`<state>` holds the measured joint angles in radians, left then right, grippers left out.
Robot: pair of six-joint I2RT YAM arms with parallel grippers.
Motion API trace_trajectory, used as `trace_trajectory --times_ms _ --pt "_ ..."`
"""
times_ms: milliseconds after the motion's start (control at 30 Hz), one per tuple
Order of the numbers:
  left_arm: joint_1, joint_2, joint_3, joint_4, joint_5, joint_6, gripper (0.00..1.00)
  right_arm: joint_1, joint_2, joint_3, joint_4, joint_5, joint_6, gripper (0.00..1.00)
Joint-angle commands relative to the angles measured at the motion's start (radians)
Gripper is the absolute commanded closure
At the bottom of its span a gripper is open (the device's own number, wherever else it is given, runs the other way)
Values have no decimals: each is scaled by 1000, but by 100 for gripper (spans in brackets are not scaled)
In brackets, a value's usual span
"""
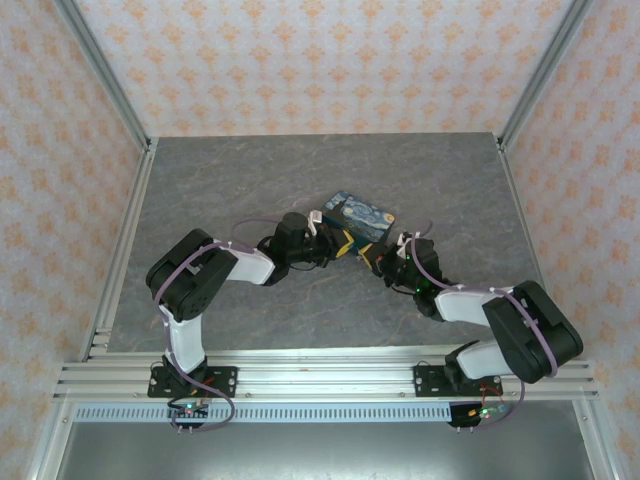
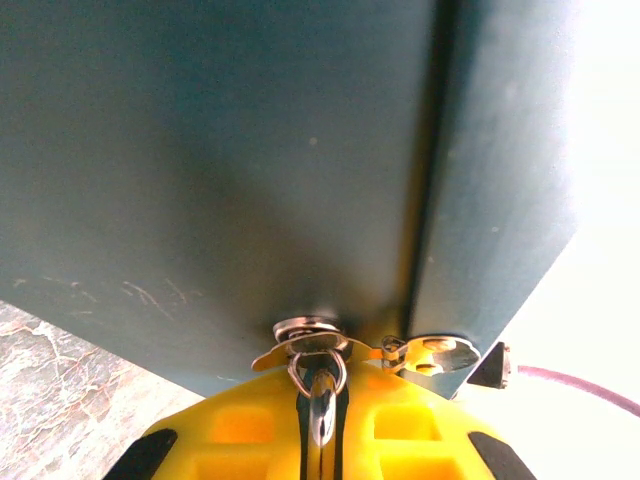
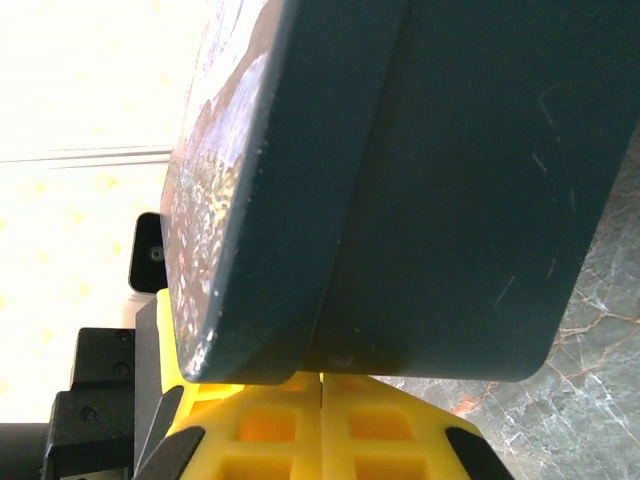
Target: Unlock a padlock with a key
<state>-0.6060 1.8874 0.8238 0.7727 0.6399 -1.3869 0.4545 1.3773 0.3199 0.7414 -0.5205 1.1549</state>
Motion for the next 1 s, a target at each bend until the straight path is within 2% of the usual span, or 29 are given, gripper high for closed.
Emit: trace_trajectory --times_ms 0,967 --pt "7 -34 17 13 19 17 100 -6 11 29 45 -1 7 100" --pt "-9 -34 26 31 18 2 100 -5 62 48 81 31 27 100"
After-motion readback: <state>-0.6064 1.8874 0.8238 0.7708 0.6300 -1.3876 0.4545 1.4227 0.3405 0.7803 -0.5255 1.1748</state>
